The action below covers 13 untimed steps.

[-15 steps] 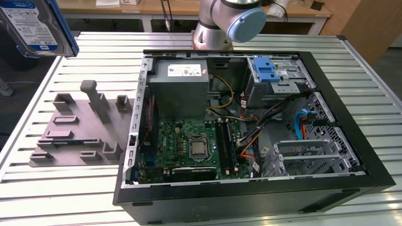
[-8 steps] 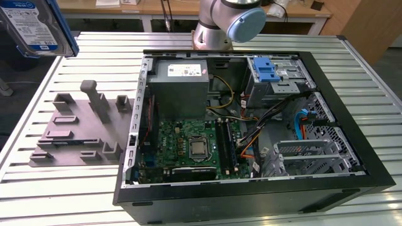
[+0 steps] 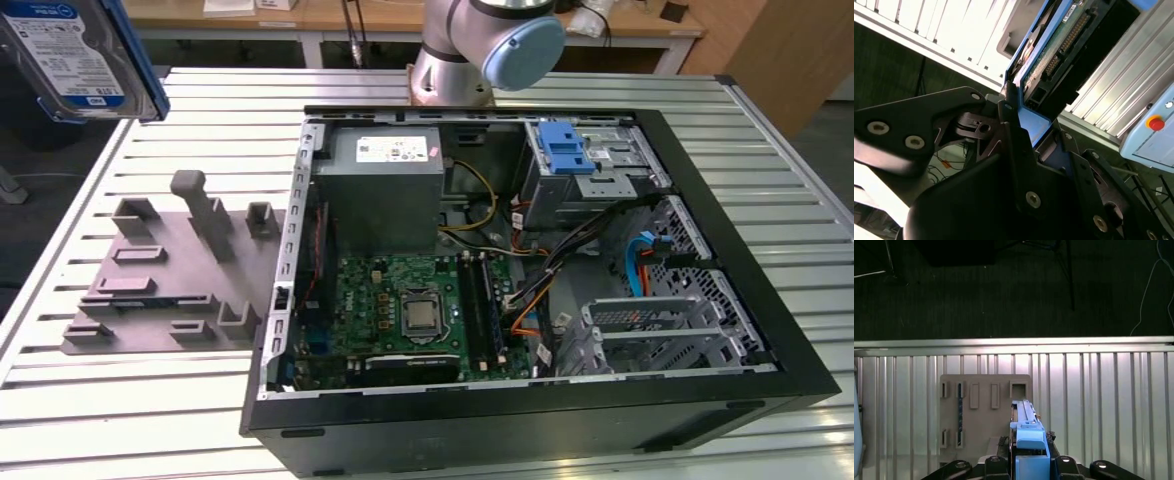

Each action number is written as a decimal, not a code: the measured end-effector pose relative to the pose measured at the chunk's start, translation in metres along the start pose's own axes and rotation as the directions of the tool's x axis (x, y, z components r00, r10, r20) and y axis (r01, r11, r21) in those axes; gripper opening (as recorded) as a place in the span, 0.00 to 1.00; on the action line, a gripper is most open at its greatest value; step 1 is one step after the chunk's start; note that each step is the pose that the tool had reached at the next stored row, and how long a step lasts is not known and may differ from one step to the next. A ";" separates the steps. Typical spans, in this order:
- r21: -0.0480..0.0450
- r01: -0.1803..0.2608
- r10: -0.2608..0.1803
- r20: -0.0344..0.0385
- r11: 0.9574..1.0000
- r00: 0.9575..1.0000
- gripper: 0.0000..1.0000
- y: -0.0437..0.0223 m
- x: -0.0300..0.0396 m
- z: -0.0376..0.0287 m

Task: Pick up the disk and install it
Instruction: 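Pick up the disk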

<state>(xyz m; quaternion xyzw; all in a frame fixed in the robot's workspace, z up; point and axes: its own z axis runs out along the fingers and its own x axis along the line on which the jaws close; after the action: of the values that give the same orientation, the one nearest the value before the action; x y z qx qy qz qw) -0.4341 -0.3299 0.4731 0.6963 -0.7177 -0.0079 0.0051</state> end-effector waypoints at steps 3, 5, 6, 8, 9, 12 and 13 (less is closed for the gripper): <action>0.000 0.000 0.000 0.000 1.000 1.000 0.36 -0.0042 0.0004 -0.0001; -0.001 0.000 0.000 0.000 1.000 1.000 0.36 -0.0058 0.0008 -0.0001; -0.001 0.000 0.000 0.000 1.000 1.000 0.36 -0.0059 0.0008 -0.0001; -0.001 0.000 0.000 0.000 1.000 1.000 0.36 -0.0059 0.0008 -0.0001; -0.001 0.000 0.000 0.000 1.000 1.000 0.36 -0.0060 0.0008 -0.0001; -0.001 0.000 0.000 0.000 1.000 1.000 0.36 -0.0060 0.0008 -0.0019; -0.001 0.000 0.000 0.000 1.000 1.000 0.36 -0.0060 0.0008 -0.0038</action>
<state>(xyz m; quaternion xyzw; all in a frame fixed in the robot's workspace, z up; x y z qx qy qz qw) -0.4281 -0.3309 0.4767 0.6961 -0.7178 -0.0082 0.0054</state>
